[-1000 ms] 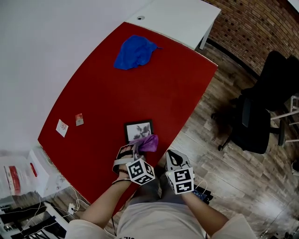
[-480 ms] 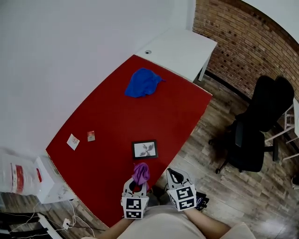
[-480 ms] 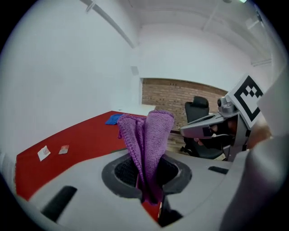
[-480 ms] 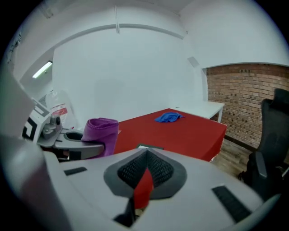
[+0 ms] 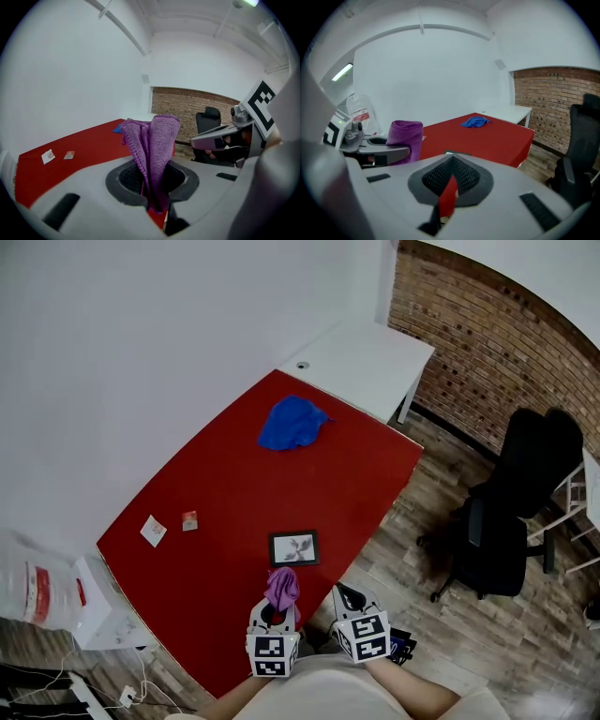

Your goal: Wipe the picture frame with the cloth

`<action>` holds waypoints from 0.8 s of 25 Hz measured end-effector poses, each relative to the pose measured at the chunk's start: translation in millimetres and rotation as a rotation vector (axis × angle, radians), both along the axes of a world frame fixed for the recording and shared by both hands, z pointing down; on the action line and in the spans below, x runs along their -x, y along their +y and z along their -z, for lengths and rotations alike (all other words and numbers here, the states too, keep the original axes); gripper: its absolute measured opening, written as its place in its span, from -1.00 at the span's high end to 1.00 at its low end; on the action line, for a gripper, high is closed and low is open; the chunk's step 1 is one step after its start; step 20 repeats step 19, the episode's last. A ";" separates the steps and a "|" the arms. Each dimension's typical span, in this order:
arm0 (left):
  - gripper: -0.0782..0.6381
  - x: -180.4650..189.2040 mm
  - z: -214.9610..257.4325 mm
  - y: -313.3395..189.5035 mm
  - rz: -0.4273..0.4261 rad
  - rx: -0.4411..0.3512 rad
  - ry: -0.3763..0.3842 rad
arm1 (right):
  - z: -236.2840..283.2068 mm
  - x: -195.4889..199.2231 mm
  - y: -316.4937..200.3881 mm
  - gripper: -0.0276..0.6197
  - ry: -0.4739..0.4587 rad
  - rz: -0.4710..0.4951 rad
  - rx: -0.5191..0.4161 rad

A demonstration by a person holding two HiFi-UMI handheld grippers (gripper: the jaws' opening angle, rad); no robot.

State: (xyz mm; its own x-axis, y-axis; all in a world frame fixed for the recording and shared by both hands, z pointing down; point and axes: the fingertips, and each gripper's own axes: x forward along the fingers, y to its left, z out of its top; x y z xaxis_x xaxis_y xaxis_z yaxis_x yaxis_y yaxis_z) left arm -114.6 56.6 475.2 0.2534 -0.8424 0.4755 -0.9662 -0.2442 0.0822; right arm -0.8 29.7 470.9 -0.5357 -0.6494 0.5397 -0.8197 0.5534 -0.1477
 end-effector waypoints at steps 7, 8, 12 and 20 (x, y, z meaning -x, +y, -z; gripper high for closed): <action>0.61 -0.4 0.6 2.4 -0.010 -0.003 -0.010 | 6.5 2.8 0.0 0.91 -0.022 0.003 -0.016; 0.61 -0.4 1.1 3.1 -0.010 -0.001 -0.011 | 7.2 2.9 0.7 0.91 -0.023 0.004 -0.018; 0.61 0.1 2.9 5.3 -0.013 0.002 -0.011 | 7.6 3.9 2.2 0.91 -0.022 0.006 -0.020; 0.61 3.8 0.6 9.2 -0.015 0.007 -0.010 | 5.0 5.9 3.5 0.91 -0.022 0.003 -0.023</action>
